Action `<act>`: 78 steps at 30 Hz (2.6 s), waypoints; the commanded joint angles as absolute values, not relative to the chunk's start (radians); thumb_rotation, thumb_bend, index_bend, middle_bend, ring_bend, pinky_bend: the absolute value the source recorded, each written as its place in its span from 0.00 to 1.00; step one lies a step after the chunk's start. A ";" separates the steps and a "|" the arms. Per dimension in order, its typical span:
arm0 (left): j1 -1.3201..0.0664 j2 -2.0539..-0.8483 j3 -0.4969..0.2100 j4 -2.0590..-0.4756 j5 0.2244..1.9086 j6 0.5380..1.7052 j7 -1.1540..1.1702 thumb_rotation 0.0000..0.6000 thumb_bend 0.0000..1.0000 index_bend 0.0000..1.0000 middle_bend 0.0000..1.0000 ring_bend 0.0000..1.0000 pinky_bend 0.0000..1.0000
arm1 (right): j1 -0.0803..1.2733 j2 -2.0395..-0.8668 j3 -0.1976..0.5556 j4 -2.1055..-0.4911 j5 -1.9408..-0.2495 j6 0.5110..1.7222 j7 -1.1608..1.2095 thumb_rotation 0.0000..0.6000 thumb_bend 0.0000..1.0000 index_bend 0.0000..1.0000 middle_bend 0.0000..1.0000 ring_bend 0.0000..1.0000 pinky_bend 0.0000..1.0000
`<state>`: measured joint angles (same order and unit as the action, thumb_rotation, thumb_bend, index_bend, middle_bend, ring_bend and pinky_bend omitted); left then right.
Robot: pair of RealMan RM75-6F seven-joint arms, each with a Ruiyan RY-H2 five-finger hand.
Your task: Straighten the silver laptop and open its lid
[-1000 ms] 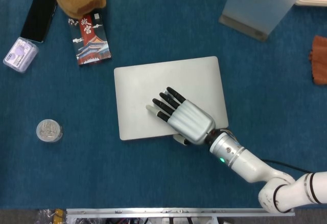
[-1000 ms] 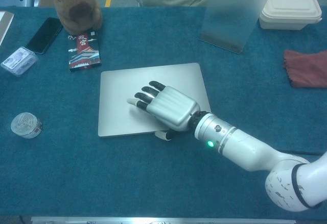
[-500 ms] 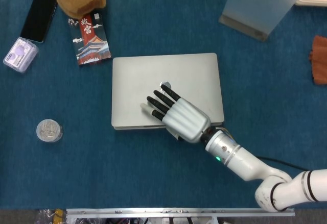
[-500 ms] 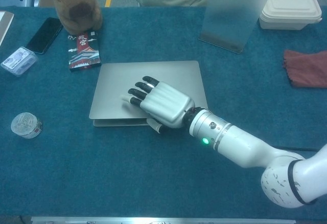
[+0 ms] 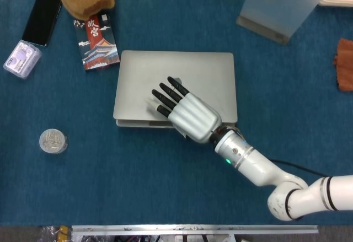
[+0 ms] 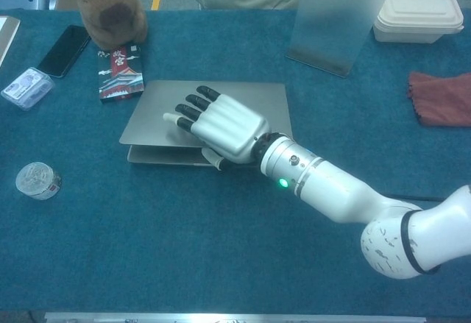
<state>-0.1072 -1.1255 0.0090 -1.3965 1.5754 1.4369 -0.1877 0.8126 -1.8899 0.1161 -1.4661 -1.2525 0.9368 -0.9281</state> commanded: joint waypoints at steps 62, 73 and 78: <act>-0.593 -1.255 0.159 -1.486 1.855 0.959 -0.159 0.00 0.34 0.04 0.06 0.08 0.07 | 0.901 -1.834 0.169 -1.510 -1.180 1.041 -0.974 0.79 0.53 0.00 0.08 0.00 0.04; -0.629 -1.321 0.175 -1.445 1.817 0.903 -0.161 0.00 0.34 0.04 0.06 0.08 0.07 | 0.907 -1.826 0.167 -1.518 -1.181 1.046 -0.964 0.79 0.53 0.00 0.08 0.00 0.04; -0.637 -1.335 0.184 -1.428 1.804 0.897 -0.169 0.00 0.34 0.04 0.06 0.08 0.07 | 0.907 -1.820 0.167 -1.520 -1.179 1.050 -0.962 0.79 0.53 0.00 0.09 0.00 0.04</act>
<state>-0.6363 -1.3346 0.1837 -1.4276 1.8041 0.8969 -0.1681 0.9069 -1.8197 0.1672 -1.5202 -1.1790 1.0502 -0.9619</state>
